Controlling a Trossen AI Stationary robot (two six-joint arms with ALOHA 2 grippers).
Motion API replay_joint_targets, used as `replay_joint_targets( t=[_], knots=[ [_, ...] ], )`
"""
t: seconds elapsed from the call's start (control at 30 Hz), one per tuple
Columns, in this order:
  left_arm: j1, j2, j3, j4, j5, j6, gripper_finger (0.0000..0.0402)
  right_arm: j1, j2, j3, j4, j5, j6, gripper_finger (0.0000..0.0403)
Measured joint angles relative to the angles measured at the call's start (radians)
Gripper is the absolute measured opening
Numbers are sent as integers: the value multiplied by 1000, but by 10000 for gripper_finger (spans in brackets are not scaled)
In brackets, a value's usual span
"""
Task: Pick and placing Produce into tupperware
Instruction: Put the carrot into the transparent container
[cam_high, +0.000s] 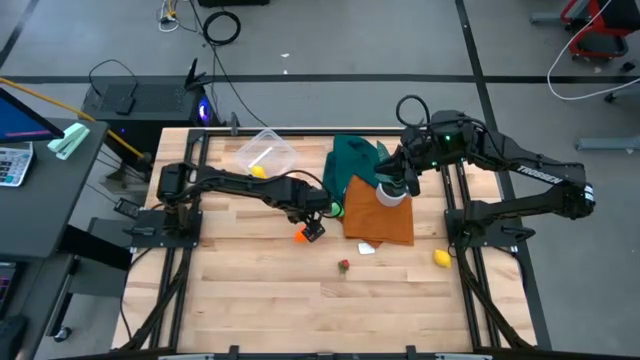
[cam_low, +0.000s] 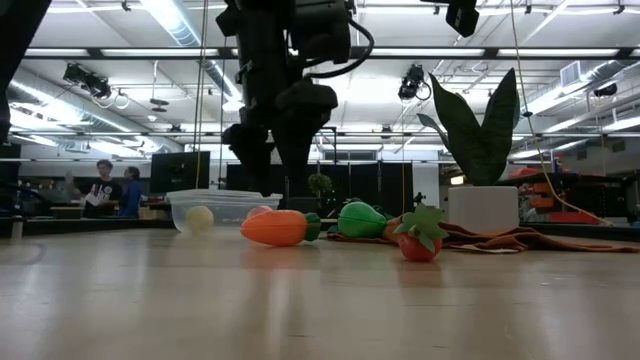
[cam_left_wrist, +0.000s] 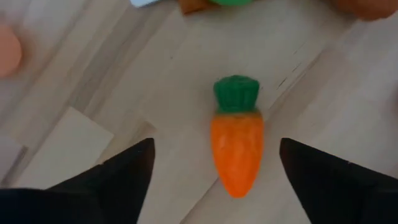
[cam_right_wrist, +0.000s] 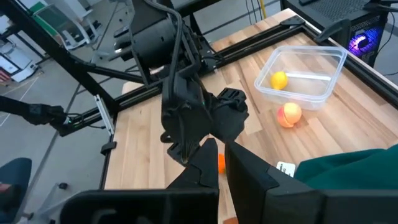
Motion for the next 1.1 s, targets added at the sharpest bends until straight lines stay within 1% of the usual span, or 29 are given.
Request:
replay_joint_targets(
  t=[0.13, 0.2, 0.3, 0.37, 0.43, 0.63, 0.73, 0.93, 1.1],
  knots=[
    [-7, 8, 1, 36, 15, -1, 389, 0, 0, 0, -1, 0, 0, 0],
    [-14, 16, 3, 63, 31, 0, 397, 0, 0, 0, -3, 0, 0, 0],
    [-23, 34, -1, 46, 36, 6, 395, 0, 0, 0, -3, 0, 0, 0],
    [-24, 46, 1, 67, 40, 6, 392, 0, 0, 0, -3, 0, 0, 0],
    [-23, 52, 1, 41, 42, 4, 390, 0, 0, 0, -4, 0, 0, 0],
    [-27, 78, 2, 83, 75, 2, 390, 0, 1, 0, -13, 0, 1, 0],
    [-30, 79, -1, 74, 82, 2, 390, 1, 0, 0, -15, -1, 1, 0],
    [-29, 79, 0, 78, 81, 8, 389, 2, 1, 0, -13, -3, 1, 0],
    [-29, 110, 0, 71, 84, 24, 389, 2, 1, 0, -12, -3, 1, 0]
  ],
)
